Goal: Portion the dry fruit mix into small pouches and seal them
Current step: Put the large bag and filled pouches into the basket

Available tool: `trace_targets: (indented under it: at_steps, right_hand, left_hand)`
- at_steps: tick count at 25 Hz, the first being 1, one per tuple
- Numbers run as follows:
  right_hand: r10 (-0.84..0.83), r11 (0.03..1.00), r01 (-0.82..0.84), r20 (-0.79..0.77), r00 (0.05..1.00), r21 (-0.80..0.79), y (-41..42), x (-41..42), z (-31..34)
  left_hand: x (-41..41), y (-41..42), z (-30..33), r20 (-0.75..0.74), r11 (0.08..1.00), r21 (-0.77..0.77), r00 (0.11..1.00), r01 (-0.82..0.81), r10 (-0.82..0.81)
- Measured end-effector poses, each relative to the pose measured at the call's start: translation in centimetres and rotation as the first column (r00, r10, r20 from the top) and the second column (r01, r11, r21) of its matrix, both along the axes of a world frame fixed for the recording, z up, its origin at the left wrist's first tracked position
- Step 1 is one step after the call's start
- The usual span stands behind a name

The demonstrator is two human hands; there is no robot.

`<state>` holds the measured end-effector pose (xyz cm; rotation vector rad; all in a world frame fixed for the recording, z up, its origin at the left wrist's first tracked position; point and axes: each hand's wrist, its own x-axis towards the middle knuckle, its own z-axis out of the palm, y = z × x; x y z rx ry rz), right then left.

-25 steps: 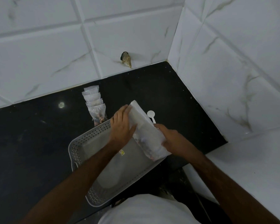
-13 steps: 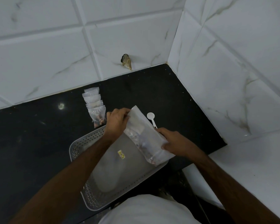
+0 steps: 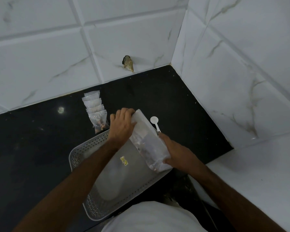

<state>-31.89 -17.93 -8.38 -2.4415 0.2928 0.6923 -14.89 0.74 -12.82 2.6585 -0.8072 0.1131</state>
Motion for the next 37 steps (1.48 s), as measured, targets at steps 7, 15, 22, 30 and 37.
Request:
trace_targets:
  at_steps: [7, 15, 22, 30, 37]
  right_hand:
    - [0.178, 0.940, -0.134, 0.114, 0.978, -0.313, 1.0, 0.7, -0.6]
    - [0.123, 0.978, -0.112, 0.052, 0.991, -0.175, 1.4, 0.1, -2.8]
    - [0.073, 0.995, -0.068, 0.060, 0.996, -0.078, 0.1, 0.3, -2.4]
    - [0.276, 0.954, -0.194, 0.422, 0.864, -0.228, 4.7, 9.1, 1.0]
    - [0.233, 0.965, -0.263, 0.454, 0.860, 0.004, 10.7, 21.2, -1.2]
  left_hand:
    - [-6.9, 0.6, -6.1, -0.160, 0.959, -0.032, 0.946, 0.281, -0.283]
    - [-5.5, 0.6, -8.2, -0.270, 0.931, 0.025, 0.899, 0.365, -0.346]
    - [-4.8, -0.3, -6.9, -0.293, 0.916, 0.012, 0.877, 0.401, -0.380]
    - [-2.0, 8.0, 0.7, 0.015, 0.972, -0.222, 0.997, 0.074, -0.073]
    - [6.0, 14.6, 1.9, -0.549, 0.893, -0.162, 0.791, -0.419, 0.271]
